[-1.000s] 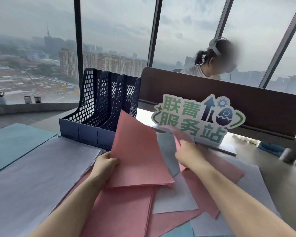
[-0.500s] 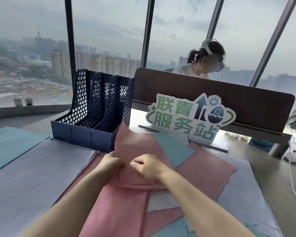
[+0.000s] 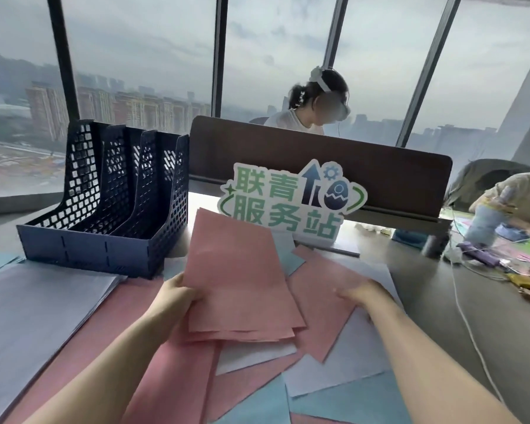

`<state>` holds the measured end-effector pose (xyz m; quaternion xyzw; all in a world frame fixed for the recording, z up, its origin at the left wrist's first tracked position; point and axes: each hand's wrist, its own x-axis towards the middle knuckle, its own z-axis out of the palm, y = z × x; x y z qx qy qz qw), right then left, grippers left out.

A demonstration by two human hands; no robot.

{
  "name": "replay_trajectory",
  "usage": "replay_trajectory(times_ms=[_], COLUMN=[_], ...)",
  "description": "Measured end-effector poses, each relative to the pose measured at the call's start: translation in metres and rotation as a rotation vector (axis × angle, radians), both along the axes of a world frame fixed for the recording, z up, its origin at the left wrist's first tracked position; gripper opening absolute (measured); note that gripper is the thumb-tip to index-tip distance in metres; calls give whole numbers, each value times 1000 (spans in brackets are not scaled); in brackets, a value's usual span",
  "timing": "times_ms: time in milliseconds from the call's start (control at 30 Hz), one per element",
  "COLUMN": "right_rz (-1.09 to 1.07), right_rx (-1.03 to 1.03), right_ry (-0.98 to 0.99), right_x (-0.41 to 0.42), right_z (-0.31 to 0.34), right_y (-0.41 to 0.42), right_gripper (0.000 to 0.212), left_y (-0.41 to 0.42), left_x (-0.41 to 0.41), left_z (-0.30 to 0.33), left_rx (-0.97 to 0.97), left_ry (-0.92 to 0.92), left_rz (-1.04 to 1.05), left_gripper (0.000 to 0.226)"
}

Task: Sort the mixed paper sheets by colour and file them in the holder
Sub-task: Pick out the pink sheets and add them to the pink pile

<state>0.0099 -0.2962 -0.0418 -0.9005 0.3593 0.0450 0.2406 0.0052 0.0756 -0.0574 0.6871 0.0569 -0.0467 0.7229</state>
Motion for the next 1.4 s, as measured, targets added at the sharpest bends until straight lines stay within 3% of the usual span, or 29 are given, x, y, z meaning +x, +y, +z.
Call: replay_trajectory(times_ms=[133,300,400,567,767,933,1000,1167,1400], right_rz=[-32,-49,-69,-41,-217,-2,116,208,206], right_rx=[25,22,70,25,-117,-410,-436,-240,35], right_ry=[30,60,-9,-341,-796,-1094,-1188,-1141,-800], right_x=[14,16,15,12,-2,-4,-2,12,33], right_z=[-5,4,2,-10,32,98,115,123,49], right_y=[6,15,13,18,8,33,48,79,101], right_gripper=[80,27,14,9,26,22,22,24,24], left_y=[-1,1,3,5,8,8,9,9,13], left_x=[-1,1,2,2,-1,1,0,-4,-9], left_z=[0,-1,-3,-2,-1,-1,-2,3,6], left_rx=[27,49,50,38,44,54,49,-51,-167], left_ry=[1,30,38,41,23,20,15,14,22], left_rz=[-21,-8,-12,4,-1,-4,-10,-35,-58], left_gripper=[36,35,34,32,34,38,39,42,41])
